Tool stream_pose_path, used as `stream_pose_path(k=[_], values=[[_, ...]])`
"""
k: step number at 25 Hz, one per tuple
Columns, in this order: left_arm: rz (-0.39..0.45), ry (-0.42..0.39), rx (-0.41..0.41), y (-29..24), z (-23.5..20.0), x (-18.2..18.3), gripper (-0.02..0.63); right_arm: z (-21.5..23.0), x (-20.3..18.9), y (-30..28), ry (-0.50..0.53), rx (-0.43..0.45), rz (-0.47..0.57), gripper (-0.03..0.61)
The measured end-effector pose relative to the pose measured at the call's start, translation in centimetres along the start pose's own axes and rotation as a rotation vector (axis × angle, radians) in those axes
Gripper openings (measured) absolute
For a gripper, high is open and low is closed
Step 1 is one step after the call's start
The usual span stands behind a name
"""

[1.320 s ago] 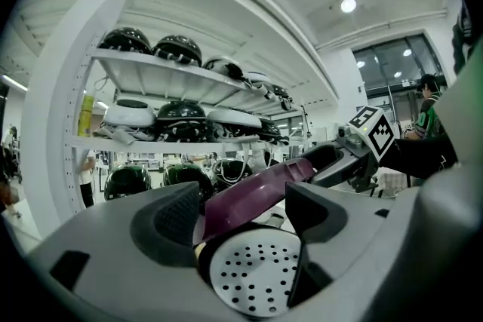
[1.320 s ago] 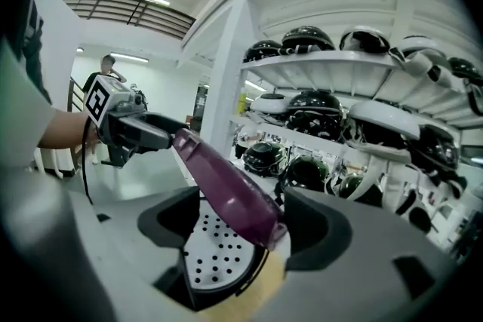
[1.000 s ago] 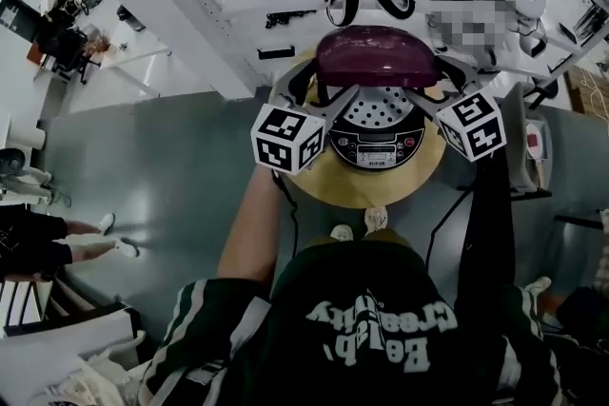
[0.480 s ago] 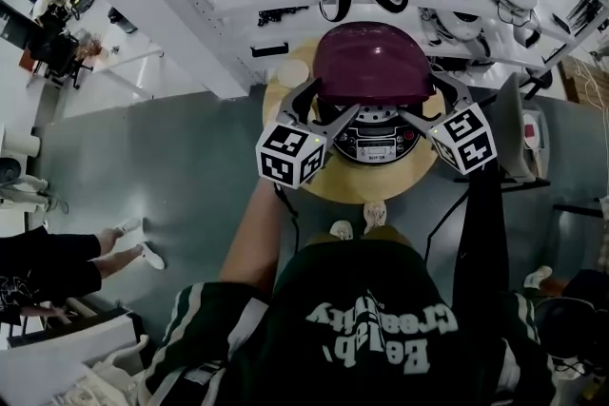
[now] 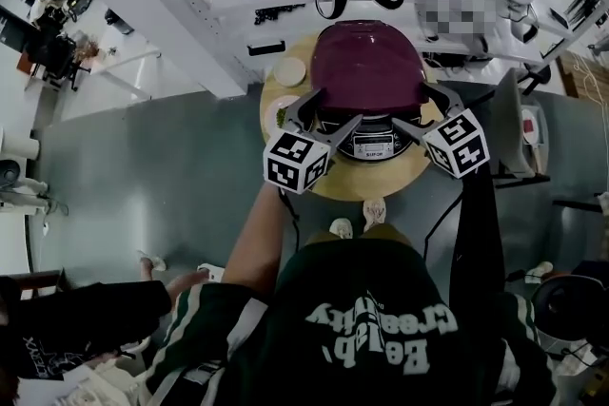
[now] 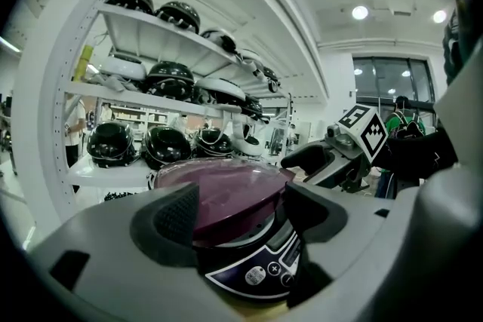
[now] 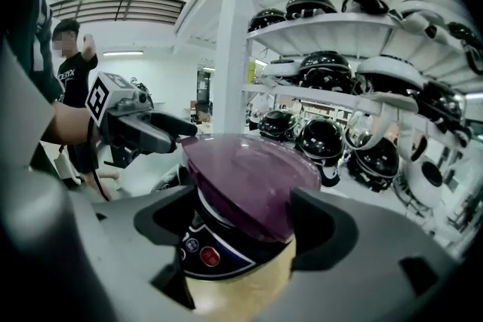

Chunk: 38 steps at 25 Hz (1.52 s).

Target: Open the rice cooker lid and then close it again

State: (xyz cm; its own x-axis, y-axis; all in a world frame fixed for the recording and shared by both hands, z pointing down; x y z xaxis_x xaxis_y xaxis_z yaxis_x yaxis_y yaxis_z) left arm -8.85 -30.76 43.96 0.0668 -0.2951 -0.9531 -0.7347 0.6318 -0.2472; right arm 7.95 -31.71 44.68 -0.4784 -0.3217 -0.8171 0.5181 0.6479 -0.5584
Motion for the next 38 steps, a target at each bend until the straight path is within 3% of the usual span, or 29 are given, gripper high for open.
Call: stream_pose_path(k=[22,32,38], values=[[-0.068,0.055,0.027,-1.4,0.6,-4.4,0.354,-1.1,-3.6,-1.9,-0.088,0.059,-0.023,0.38],[-0.057,0.083,0.045,-1.7,0.5,-4.7,0.36,-1.5,-3.9,-2.4,-0.091,0.043,-0.022,0.414],[-0.056,0.053,0.059,-1.7,0.7,-5.1,0.363,-1.9,-4.1,-2.4,-0.099,0.047,-0.009,0.44]])
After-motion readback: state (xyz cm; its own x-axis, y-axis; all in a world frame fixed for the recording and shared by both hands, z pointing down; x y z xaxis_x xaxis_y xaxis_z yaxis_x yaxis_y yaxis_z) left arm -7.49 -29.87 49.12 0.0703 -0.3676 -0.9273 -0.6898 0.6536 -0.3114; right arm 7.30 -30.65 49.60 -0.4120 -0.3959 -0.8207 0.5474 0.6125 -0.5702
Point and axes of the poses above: the fingertips, and each gripper's own axes: y backward along the fingers, z to its right, x out of its top, the point moved 4 cm from there along y, backward along the fingers, and after that the axes turned 4 degrees about -x, right-handed, at the moved point
